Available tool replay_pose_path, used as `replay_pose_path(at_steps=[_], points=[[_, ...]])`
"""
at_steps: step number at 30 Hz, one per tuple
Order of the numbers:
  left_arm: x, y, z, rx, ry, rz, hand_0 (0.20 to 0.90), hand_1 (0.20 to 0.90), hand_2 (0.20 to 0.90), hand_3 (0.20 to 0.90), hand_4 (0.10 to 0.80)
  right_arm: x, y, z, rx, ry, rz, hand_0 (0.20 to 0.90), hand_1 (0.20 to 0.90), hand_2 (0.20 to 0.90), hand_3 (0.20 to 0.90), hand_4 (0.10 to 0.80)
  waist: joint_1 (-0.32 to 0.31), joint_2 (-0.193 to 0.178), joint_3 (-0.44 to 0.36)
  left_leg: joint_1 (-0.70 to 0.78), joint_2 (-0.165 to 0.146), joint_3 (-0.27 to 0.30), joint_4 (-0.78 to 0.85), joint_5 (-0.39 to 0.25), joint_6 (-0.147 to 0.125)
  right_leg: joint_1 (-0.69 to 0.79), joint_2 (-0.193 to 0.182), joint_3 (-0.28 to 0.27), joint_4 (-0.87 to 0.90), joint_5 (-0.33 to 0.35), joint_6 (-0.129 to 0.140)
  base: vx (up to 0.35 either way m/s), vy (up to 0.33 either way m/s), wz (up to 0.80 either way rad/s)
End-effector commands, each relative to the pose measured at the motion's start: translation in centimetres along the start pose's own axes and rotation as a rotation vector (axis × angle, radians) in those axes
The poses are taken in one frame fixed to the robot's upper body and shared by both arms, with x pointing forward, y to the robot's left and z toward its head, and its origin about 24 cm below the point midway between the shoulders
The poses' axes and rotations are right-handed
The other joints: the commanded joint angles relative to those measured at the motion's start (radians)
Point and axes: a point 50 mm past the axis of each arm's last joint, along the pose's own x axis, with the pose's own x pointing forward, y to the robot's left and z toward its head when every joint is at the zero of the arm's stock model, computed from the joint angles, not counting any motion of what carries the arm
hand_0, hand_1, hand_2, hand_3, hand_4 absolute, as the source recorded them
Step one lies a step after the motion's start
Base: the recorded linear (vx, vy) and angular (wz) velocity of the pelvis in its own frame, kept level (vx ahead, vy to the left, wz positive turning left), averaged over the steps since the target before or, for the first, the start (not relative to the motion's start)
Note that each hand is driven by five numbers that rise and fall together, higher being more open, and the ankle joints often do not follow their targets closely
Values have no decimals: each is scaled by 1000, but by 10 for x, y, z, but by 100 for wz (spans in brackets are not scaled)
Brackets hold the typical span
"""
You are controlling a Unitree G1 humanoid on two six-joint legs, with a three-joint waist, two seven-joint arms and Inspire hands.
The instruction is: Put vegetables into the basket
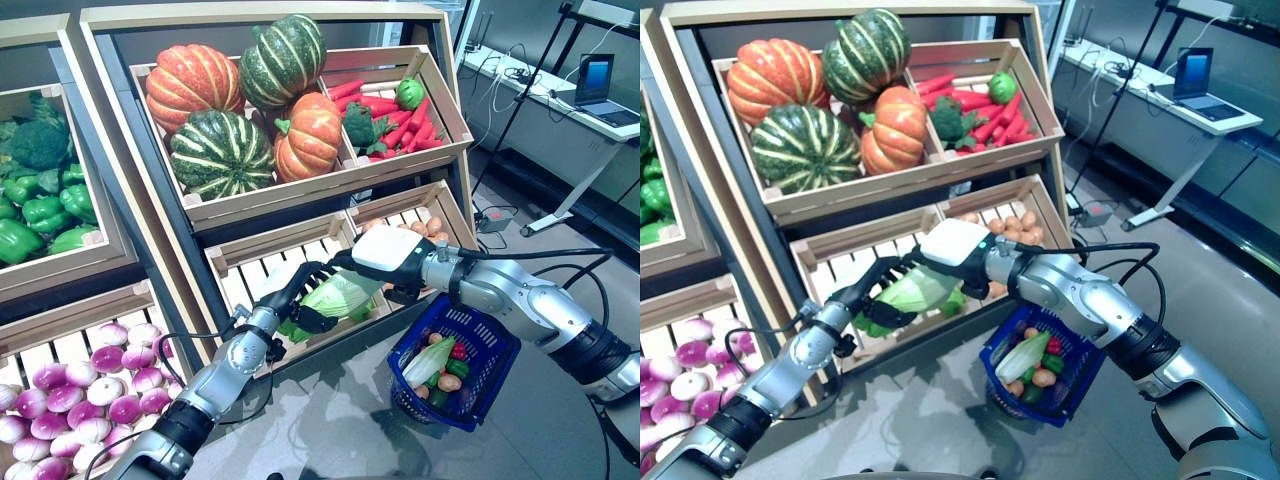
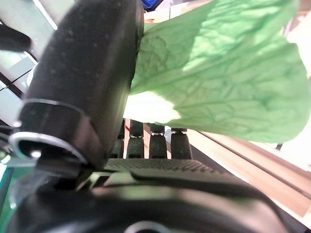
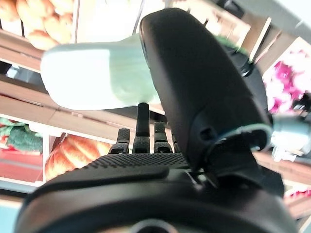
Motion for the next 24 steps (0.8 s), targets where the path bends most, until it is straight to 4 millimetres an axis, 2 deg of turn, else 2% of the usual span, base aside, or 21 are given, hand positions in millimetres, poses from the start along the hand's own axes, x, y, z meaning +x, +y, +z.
replay_pose_path(at_steps=[1, 8, 16, 24], points=[[17, 42, 76, 3, -386, 124, 300, 300, 300, 300, 400, -12, -25, -35, -80, 198, -196, 900, 900, 900, 900, 800, 7, -7, -49, -4, -48, 13, 1, -45, 36, 29, -8, 61, 20, -10, -20, -15, -5, 5], [17, 40, 76, -14, -383, 120, 300, 300, 300, 300, 400, -15, -22, -41, -65, 272, -270, 900, 900, 900, 900, 800, 2, 2, -54, -2, -46, 15, 1, -48, 37, 29, -9, 63, 16, -11, -18, -6, 0, 1], [15, 51, 86, -17, -428, 159, 300, 300, 300, 300, 400, -12, 4, -47, -26, 340, -30, 900, 900, 900, 900, 800, 5, -1, -58, -4, -42, 18, 1, -45, 32, 29, -11, 56, 14, -10, -17, 0, 0, 0], [10, 55, 107, -17, -544, 124, 300, 300, 300, 300, 400, -3, 20, -55, -4, 383, 43, 900, 900, 900, 900, 800, 21, -4, -53, -7, -44, 5, 1, -43, 32, 30, -11, 45, 16, -11, -22, 0, 0, 0]])
